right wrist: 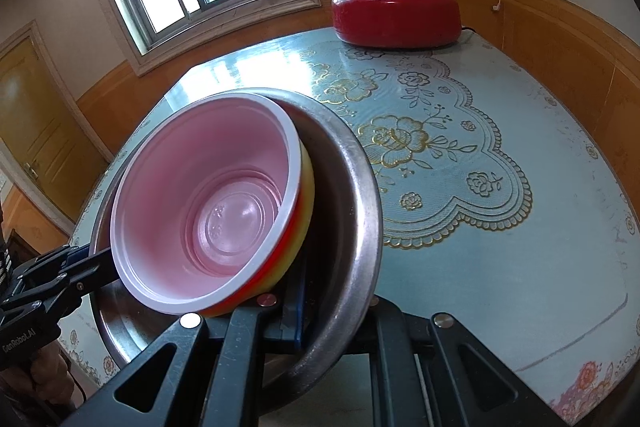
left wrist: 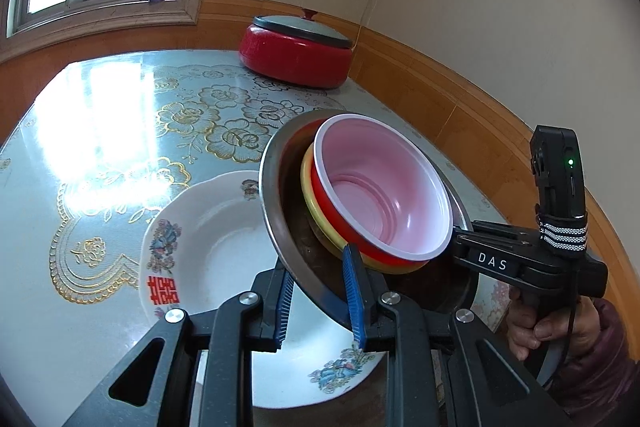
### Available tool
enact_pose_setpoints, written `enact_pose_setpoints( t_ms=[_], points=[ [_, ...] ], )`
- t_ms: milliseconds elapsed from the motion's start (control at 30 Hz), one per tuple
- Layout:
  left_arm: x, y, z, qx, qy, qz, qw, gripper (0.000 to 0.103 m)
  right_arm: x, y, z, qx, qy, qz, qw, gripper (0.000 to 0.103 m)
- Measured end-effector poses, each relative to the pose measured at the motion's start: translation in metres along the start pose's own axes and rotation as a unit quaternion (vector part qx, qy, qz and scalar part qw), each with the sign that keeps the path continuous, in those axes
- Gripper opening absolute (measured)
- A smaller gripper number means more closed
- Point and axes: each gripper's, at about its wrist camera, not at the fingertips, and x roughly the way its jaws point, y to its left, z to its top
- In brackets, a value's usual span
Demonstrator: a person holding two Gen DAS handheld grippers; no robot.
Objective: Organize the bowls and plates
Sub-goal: 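Lower the steel basin onto the plate stack and open the left gripper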
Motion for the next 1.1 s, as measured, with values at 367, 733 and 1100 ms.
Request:
enact_pose_setpoints(
  t_ms=[367,733,1100],
  points=[
    [-0.019,0.049,-0.006,0.005,0.02,-0.011,0.9997,0.024,0.012,0.049,-0.009,0.0,0.0,-0.003,1.0,0.01],
    [-0.014,0.06,-0.016,-0.023,0.04,0.006,0.9989,0.024,0.034,0.053,-0.008,-0.01,0.038,0.0,0.999,0.011],
    [0.002,0.066,-0.018,-0.062,0.058,0.051,0.995,0.023,0.049,0.044,-0.002,-0.028,0.059,0.04,0.997,0.015]
  ],
)
